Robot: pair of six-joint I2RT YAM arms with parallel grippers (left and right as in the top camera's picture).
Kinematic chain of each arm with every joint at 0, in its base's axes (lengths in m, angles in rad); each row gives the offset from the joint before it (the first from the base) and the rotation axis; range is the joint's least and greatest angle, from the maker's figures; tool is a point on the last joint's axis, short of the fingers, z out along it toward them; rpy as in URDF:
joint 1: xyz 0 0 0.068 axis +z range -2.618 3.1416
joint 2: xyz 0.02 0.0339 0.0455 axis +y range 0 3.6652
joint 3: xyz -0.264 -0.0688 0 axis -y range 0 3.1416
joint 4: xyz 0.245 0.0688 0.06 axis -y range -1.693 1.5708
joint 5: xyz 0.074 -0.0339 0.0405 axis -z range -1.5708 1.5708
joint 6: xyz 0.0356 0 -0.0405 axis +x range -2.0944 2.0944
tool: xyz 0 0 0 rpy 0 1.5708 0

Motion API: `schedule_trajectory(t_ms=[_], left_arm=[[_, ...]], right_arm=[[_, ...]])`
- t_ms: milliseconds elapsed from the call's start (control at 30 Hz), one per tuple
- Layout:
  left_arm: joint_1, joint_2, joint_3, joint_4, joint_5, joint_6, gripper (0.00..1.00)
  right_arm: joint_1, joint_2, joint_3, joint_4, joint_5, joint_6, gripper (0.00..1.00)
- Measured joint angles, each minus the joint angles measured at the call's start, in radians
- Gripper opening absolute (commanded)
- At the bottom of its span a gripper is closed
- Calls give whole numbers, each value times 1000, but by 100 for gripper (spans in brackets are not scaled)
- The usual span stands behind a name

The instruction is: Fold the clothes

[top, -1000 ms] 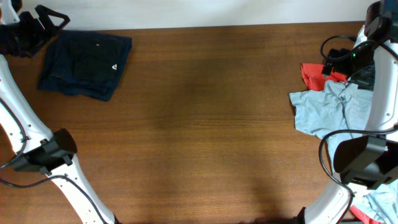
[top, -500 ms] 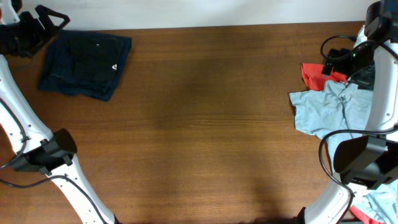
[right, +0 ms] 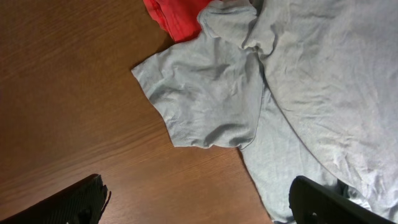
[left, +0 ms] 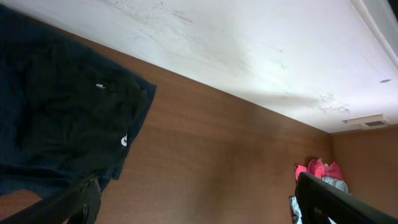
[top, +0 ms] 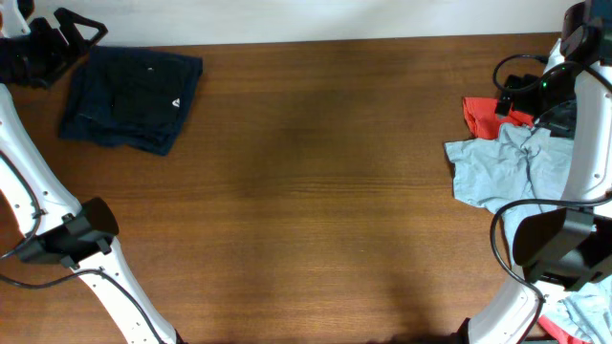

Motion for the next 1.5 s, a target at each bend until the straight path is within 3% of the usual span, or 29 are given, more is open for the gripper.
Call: schedule_trajectory(t_ms=[367, 833, 1200, 1500], left_arm=[[0, 0, 0, 0, -2, 0, 100], [0, 0, 0, 0, -3, 0, 99], [0, 0, 0, 0, -3, 0, 99], [0, 0, 0, 0, -3, 0, 99]], right_arm=[[67, 3, 0, 0, 1, 1, 99], [572, -71, -2, 3, -1, 1, 99], [841, -425, -8, 52, 108, -34, 99], [862, -832, -97, 215, 145, -47, 99]])
